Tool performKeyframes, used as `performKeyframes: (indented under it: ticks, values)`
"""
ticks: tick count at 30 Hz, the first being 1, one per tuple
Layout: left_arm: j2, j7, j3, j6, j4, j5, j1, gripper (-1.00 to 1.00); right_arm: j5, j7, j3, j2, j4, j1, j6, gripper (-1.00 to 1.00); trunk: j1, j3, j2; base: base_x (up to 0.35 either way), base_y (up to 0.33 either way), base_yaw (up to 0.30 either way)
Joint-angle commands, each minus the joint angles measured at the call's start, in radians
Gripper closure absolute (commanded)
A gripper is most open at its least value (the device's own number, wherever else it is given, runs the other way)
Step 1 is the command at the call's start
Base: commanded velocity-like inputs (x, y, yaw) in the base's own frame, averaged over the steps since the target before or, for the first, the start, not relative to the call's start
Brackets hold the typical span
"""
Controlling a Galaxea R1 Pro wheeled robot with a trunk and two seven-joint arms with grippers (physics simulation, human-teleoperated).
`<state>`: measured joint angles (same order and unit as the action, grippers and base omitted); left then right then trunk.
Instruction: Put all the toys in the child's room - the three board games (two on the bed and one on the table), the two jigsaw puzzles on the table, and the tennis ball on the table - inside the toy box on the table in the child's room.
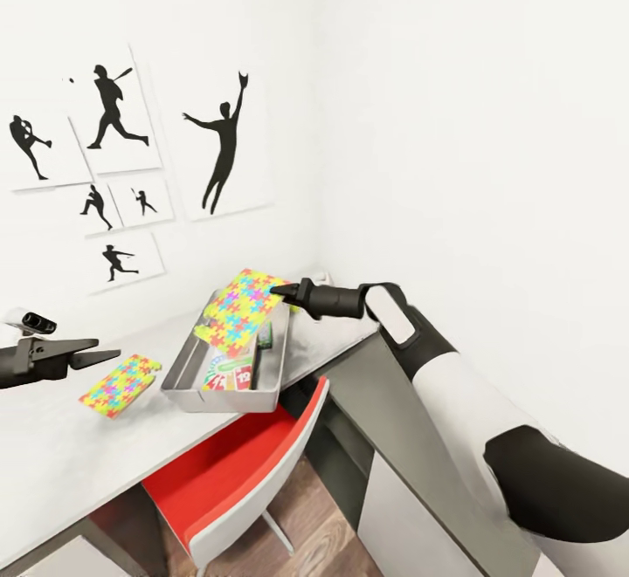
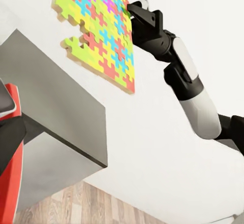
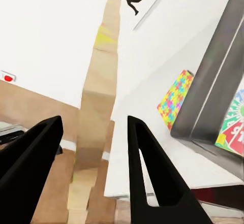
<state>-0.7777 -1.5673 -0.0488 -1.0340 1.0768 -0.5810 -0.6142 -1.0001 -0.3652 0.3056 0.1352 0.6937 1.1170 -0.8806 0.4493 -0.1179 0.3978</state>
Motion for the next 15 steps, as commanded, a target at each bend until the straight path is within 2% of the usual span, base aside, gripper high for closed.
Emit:
performKeyframes:
  ticks: [1, 6, 8, 11, 15]
  values:
    - [0.000, -0.003, 0.001, -0.011, 0.000, 0.000, -0.001, -1.00, 0.005, 0.006, -0.001, -0.003, -0.002, 0.016, -0.020, 1.00, 0.001, -0.002, 0.002, 0.000, 0.000, 0.047]
    - [0.000, -0.003, 0.003, -0.011, 0.000, 0.002, -0.001, -1.00, 0.002, 0.025, -0.003, -0.017, -0.005, 0.042, -0.080, 1.00, 0.001, -0.002, 0.002, 0.000, 0.000, 0.018]
    - [0.000, -0.003, 0.003, -0.011, 0.000, 0.002, -0.001, -1.00, 0.002, 0.028, -0.007, -0.031, -0.029, 0.069, -0.111, 1.00, 0.001, -0.002, 0.002, 0.000, 0.000, 0.004]
    - [0.000, -0.003, 0.003, -0.011, 0.000, 0.003, -0.001, -1.00, 0.002, 0.029, -0.010, -0.043, -0.123, 0.121, -0.156, 1.00, 0.001, -0.002, 0.002, 0.000, 0.000, 0.001]
    - [0.000, -0.003, 0.003, -0.011, 0.000, 0.003, -0.001, -1.00, 0.001, 0.027, -0.011, -0.046, -0.203, 0.167, -0.167, 1.00, 0.001, -0.002, 0.002, 0.000, 0.000, 0.000]
